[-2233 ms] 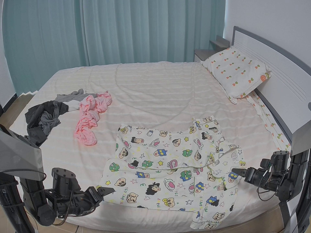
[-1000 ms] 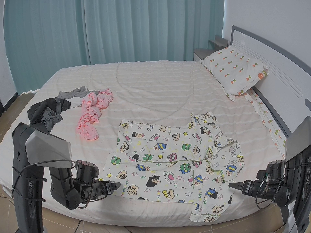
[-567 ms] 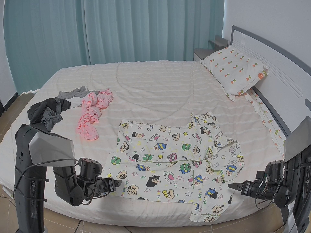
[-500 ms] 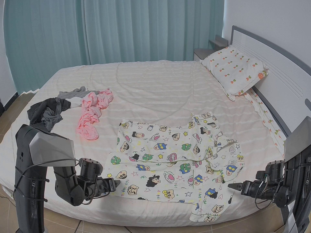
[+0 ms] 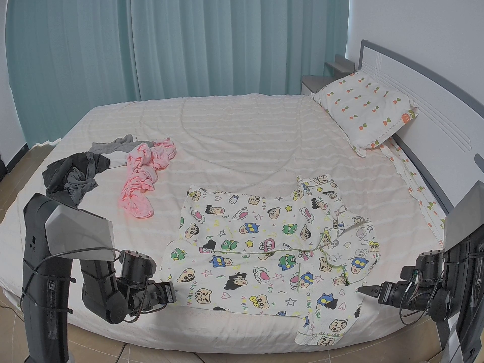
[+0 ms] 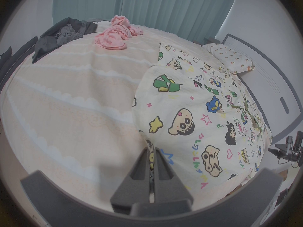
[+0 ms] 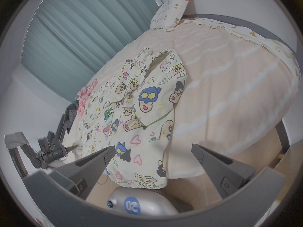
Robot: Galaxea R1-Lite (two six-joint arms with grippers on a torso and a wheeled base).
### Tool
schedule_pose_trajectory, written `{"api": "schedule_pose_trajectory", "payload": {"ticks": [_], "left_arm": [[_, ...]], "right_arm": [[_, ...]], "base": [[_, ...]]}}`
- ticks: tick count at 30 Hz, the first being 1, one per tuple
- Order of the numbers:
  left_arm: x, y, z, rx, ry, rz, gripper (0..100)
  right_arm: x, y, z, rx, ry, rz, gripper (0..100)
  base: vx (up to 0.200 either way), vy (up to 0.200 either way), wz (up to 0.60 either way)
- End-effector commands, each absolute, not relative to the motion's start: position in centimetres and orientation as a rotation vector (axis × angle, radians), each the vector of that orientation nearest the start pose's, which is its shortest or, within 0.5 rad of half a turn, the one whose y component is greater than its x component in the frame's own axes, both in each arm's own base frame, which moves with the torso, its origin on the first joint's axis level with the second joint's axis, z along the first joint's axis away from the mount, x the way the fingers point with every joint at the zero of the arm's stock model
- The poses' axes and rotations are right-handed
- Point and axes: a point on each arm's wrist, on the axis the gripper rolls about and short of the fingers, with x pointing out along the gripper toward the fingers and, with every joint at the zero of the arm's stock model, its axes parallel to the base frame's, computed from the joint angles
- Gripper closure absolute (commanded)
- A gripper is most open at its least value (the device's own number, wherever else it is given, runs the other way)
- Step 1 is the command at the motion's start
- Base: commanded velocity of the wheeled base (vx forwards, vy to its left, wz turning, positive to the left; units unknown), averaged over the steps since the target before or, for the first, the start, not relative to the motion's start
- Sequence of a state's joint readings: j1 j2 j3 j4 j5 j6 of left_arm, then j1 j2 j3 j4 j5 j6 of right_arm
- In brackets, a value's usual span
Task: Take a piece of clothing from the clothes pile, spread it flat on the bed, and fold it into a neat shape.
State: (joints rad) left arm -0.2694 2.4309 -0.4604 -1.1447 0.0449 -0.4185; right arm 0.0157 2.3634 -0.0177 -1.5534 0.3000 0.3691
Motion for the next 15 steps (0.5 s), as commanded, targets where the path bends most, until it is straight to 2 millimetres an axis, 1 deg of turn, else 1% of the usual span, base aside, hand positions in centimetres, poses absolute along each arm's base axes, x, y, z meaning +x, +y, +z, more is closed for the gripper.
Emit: {"api": "schedule_pose_trajectory", "payload": {"ticks": [1,2,5,8,15], "left_arm": [[28.4,-7.6,-6.2,-0.269,0.788,-0.021,100],[28.2,-7.7,-6.2,-0.268,0.785,-0.028,100],[28.0,-8.1,-6.2,-0.265,0.785,-0.04,100],[28.0,-8.5,-6.2,-0.286,0.783,-0.041,100],[27.9,-8.8,-6.1,-0.292,0.785,-0.05,100]], "right_arm": [[20.5,0.5,-6.8,0.354,0.959,0.203,0],[20.6,0.5,-7.0,0.31,0.958,0.268,0],[20.6,0.7,-7.0,0.272,0.941,0.359,0],[20.8,0.9,-7.1,0.258,0.928,0.406,0],[23.1,1.6,-7.7,0.212,0.848,0.451,0]], "base": [[0.0,0.0,0.0],[0.0,0.0,0.0],[0.0,0.0,0.0],[0.0,0.0,0.0],[0.0,0.0,0.0]]}}
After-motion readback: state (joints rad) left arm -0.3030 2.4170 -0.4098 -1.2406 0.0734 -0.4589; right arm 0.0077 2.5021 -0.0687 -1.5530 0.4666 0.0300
